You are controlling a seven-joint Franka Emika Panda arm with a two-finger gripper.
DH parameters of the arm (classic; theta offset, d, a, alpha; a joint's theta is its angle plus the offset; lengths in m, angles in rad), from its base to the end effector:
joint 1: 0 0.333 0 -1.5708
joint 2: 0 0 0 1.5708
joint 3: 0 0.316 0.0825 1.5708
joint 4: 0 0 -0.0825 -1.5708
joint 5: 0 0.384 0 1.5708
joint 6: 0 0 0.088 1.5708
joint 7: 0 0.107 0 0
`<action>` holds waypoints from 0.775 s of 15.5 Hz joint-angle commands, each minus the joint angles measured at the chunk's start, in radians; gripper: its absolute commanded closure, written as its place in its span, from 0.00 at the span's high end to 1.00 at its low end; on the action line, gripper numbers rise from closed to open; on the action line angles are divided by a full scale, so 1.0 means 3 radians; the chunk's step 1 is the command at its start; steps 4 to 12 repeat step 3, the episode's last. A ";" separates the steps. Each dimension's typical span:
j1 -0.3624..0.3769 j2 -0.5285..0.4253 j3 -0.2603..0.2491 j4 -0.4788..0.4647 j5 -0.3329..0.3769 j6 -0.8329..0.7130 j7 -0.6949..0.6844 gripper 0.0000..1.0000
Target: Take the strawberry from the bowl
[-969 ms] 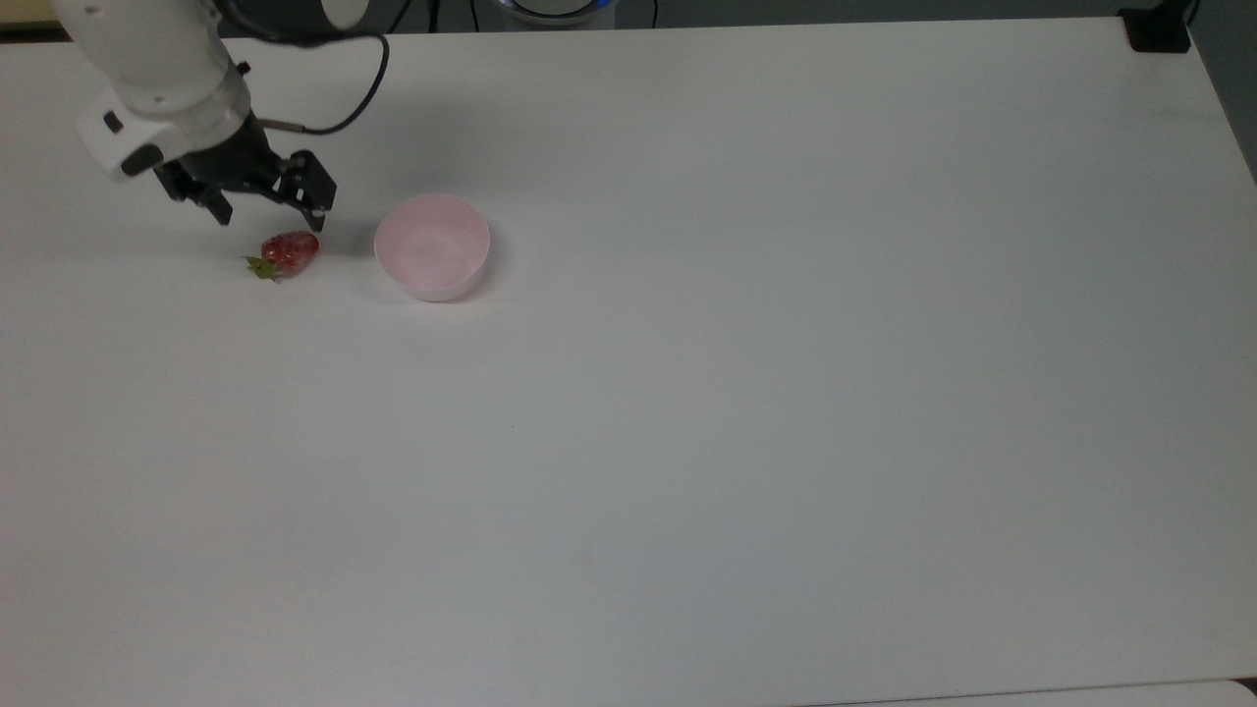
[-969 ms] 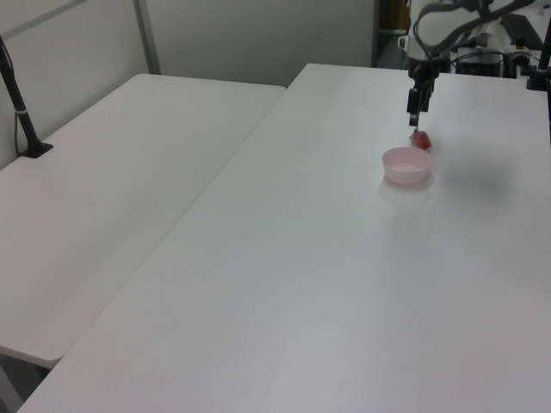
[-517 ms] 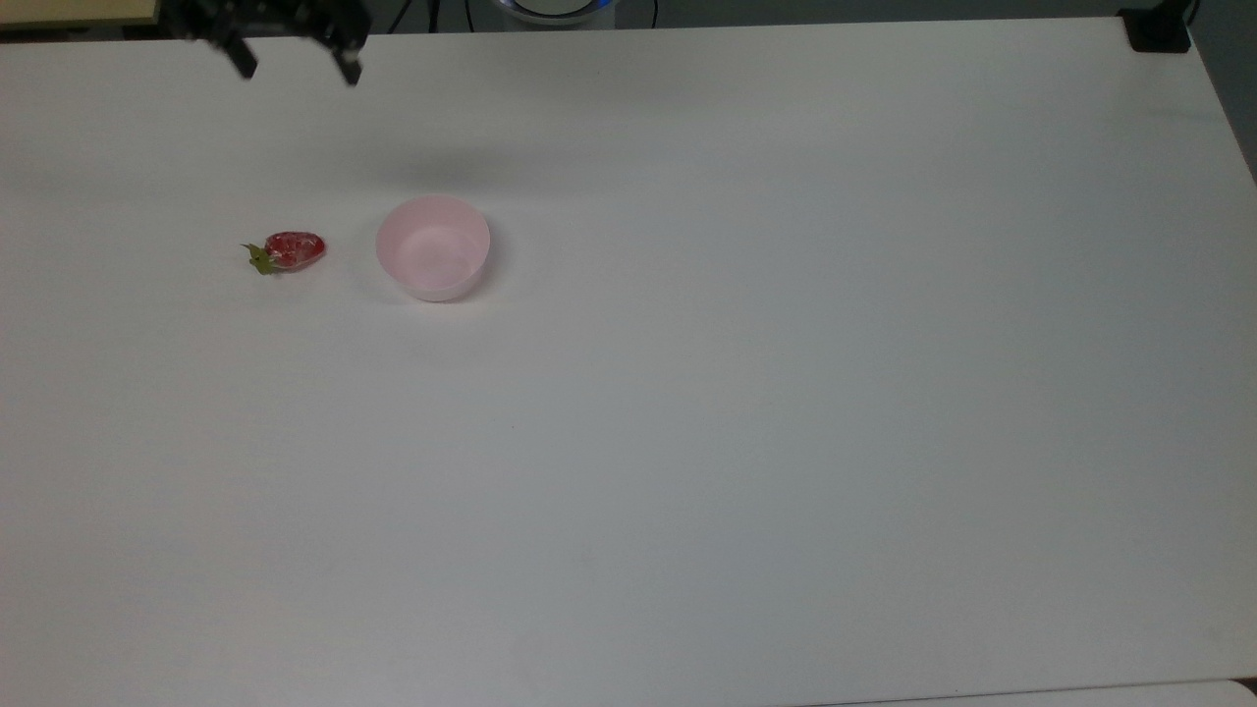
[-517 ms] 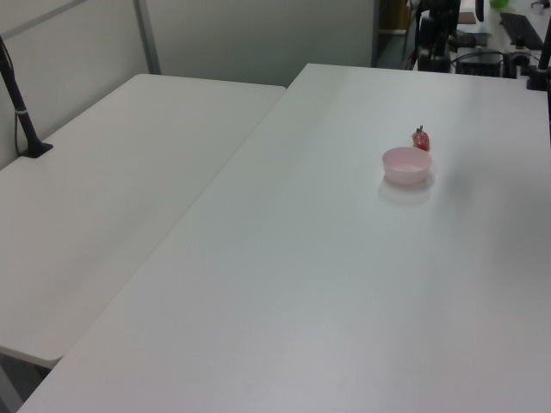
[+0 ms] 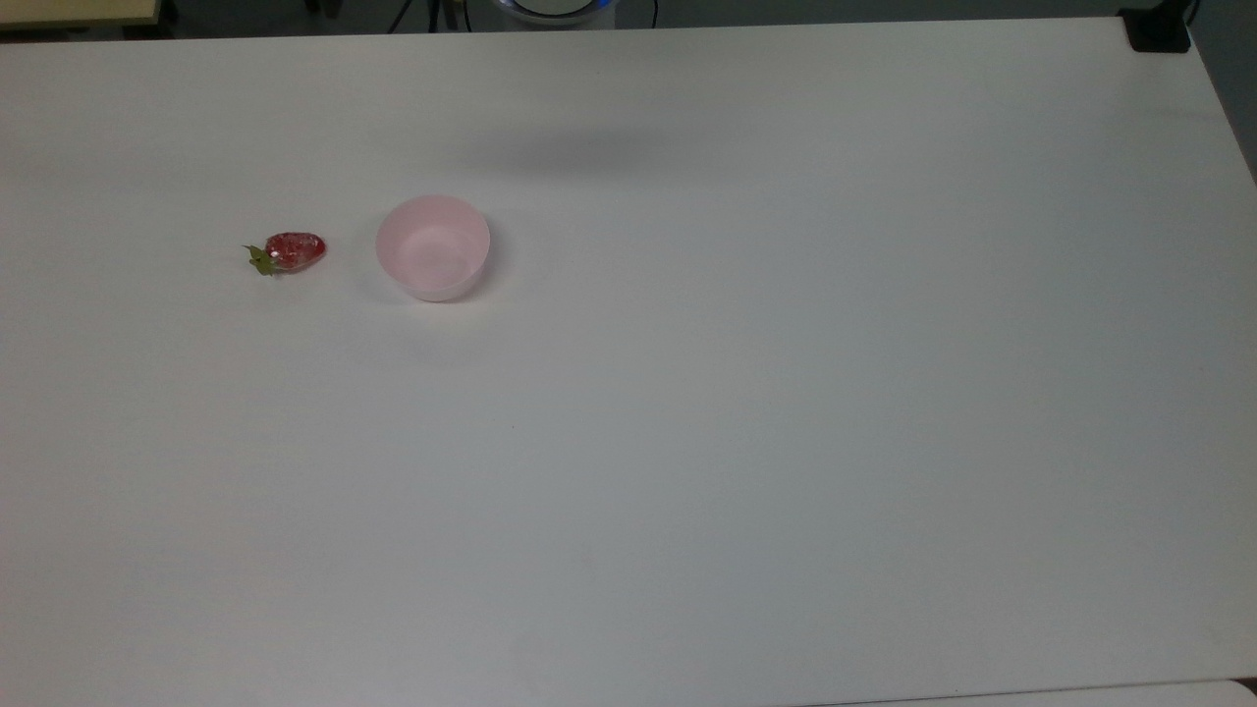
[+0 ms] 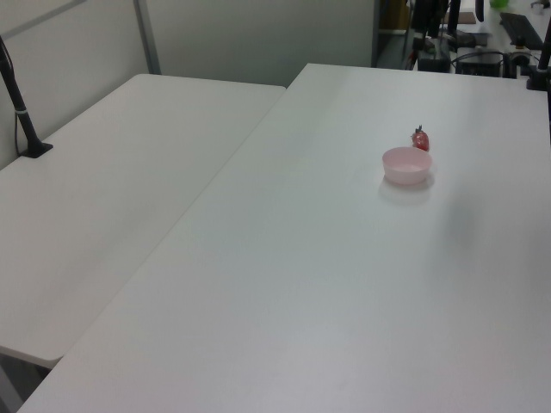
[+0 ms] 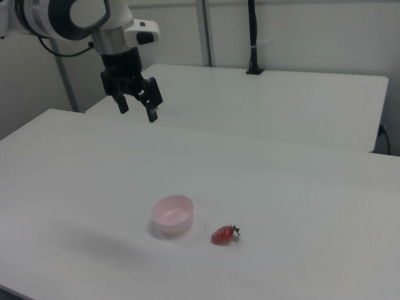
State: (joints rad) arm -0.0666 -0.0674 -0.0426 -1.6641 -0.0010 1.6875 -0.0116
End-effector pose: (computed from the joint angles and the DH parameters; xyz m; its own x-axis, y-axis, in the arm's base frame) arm 0.5411 -0.0602 0.6278 0.9911 -0.0970 0.0906 -0.0974 -0.9952 -0.0008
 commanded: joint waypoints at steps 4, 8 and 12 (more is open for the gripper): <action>0.0104 0.0040 -0.0027 -0.0032 -0.0109 0.0163 0.0029 1.00; 0.0104 0.0040 -0.0027 -0.0032 -0.0109 0.0163 0.0029 1.00; 0.0104 0.0040 -0.0027 -0.0032 -0.0109 0.0163 0.0029 1.00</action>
